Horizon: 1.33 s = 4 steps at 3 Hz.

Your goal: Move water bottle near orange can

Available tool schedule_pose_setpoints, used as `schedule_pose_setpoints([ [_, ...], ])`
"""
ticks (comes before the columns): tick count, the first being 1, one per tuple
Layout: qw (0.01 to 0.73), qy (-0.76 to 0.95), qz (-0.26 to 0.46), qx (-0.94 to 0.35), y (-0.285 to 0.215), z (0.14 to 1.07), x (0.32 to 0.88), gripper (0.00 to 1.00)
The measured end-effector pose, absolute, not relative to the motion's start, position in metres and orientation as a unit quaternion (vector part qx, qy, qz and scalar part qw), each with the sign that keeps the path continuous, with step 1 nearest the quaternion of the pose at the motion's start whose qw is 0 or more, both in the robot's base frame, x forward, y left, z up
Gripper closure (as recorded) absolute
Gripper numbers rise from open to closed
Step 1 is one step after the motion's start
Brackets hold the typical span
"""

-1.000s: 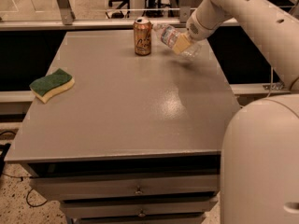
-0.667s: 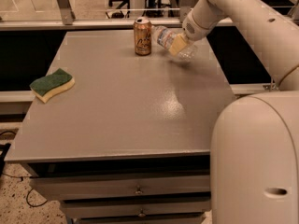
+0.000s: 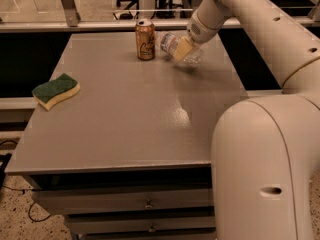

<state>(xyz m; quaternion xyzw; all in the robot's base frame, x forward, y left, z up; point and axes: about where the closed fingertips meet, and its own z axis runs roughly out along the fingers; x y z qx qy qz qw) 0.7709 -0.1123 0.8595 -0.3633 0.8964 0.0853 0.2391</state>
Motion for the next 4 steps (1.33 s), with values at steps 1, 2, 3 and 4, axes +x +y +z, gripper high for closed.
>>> schedule_pose_setpoints([
  [1,0.229,0.897,0.089,-0.368,-0.107,0.858,0.769,0.14],
  [2,0.224,0.896,0.091,-0.371,-0.105,0.858,0.769,0.0],
  [3,0.23,0.895,0.095,-0.371,-0.106,0.862,0.766,0.0],
  [4,0.263,0.886,0.103,-0.368,-0.117,0.874,0.758,0.0],
])
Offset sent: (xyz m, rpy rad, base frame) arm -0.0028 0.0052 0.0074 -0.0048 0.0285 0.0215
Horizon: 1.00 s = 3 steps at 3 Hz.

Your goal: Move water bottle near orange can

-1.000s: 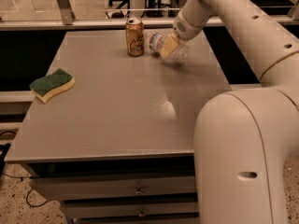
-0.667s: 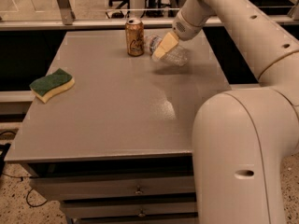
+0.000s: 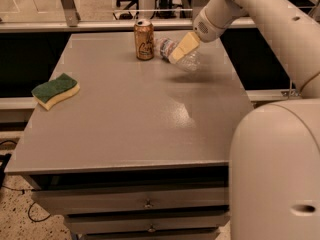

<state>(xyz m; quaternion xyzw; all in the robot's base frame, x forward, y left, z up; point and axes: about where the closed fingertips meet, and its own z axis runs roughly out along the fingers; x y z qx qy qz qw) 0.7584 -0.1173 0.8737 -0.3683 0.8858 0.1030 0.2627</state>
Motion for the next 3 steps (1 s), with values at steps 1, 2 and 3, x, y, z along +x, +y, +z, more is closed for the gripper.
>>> schedule_pose_setpoints([
  [1,0.317,0.868,0.108,-0.367,-0.146,0.892,0.736,0.0],
  [2,0.376,0.844,0.112,-0.365,-0.192,0.902,0.7,0.0],
  [3,0.421,0.814,0.133,-0.376,-0.243,0.906,0.663,0.0],
])
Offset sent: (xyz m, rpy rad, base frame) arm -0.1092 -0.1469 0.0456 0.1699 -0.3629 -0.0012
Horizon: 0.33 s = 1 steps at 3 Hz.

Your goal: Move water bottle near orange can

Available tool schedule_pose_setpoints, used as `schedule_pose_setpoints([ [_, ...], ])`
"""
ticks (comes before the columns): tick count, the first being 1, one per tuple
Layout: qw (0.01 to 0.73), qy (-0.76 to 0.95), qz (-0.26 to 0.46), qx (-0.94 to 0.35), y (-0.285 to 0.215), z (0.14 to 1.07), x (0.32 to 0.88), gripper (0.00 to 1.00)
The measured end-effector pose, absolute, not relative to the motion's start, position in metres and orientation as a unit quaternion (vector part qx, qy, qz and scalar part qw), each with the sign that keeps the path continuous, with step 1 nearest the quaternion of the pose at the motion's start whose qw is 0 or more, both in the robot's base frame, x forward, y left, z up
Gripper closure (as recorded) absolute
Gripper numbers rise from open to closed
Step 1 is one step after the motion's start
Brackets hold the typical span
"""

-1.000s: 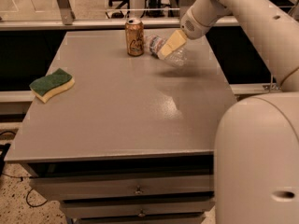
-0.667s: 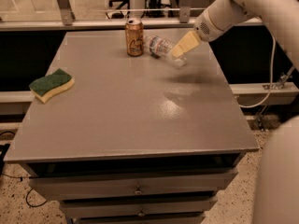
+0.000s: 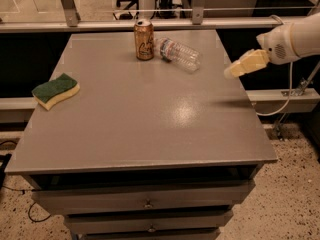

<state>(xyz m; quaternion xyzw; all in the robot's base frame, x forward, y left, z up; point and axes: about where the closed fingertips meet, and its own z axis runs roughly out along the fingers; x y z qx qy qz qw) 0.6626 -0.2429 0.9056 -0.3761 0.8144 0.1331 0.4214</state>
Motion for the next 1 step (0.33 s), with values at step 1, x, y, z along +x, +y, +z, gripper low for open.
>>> schedule_pose_setpoints([
  [1,0.421,0.812,0.124,-0.384,-0.2468,0.9039,0.6619,0.0],
])
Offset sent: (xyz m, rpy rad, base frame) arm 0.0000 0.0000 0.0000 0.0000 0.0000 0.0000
